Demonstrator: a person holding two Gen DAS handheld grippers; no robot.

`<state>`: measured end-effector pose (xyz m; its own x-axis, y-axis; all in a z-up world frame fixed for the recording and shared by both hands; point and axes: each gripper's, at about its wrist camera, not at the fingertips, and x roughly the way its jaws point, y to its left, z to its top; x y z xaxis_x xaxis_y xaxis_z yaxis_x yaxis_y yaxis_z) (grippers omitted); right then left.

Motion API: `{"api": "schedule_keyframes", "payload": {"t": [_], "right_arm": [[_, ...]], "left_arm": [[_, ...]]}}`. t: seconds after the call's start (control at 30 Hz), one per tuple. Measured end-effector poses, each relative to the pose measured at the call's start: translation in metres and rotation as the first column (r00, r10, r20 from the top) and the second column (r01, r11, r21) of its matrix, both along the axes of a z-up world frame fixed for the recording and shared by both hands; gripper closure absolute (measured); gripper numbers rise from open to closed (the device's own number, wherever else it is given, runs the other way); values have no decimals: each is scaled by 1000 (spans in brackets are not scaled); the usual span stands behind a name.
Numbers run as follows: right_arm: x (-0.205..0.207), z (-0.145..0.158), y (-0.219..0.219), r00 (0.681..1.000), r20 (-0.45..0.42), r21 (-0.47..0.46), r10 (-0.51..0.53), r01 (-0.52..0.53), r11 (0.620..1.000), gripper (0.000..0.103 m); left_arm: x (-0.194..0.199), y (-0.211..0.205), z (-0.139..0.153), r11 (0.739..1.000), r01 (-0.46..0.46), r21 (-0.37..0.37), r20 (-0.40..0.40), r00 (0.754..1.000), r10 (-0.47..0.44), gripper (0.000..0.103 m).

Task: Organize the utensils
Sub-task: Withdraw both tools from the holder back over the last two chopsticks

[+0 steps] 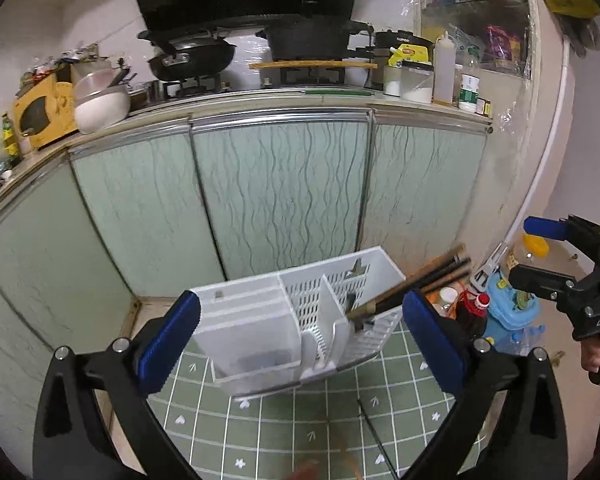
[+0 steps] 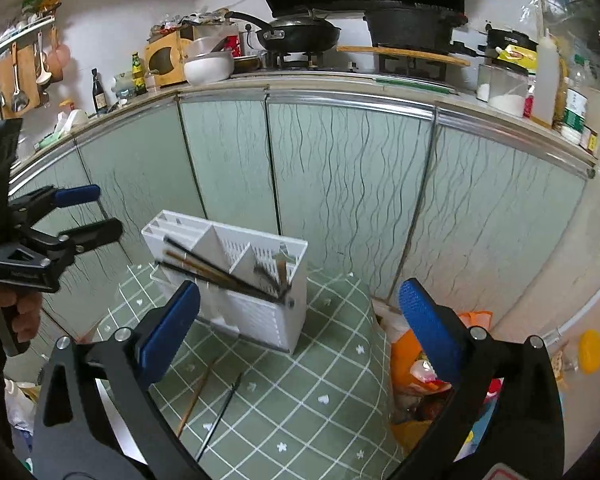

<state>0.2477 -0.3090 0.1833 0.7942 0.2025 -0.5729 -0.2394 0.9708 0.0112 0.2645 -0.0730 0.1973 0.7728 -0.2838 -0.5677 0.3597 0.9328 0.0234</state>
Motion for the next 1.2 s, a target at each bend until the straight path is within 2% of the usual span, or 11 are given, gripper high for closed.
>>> {"api": "schedule_keyframes", "payload": {"t": [0.33, 0.63, 1.0, 1.2], "right_arm": [[-66, -56, 19, 1000, 6, -68, -13, 13, 998, 7], [-105, -116, 29, 998, -47, -83, -36, 32, 996, 7], [-134, -187, 44, 992, -120, -91, -30, 19, 996, 7], [-150, -215, 54, 987, -159, -87, -17, 3, 996, 7]], "left_arm": [[-68, 18, -35, 996, -89, 25, 28, 996, 88, 4], [-109, 33, -74, 990, -138, 41, 10, 990, 137, 4], [-151, 39, -151, 993, -121, 11, -87, 989, 122, 4], [-171, 26, -183, 997, -68, 37, -100, 992, 71, 4]]}}
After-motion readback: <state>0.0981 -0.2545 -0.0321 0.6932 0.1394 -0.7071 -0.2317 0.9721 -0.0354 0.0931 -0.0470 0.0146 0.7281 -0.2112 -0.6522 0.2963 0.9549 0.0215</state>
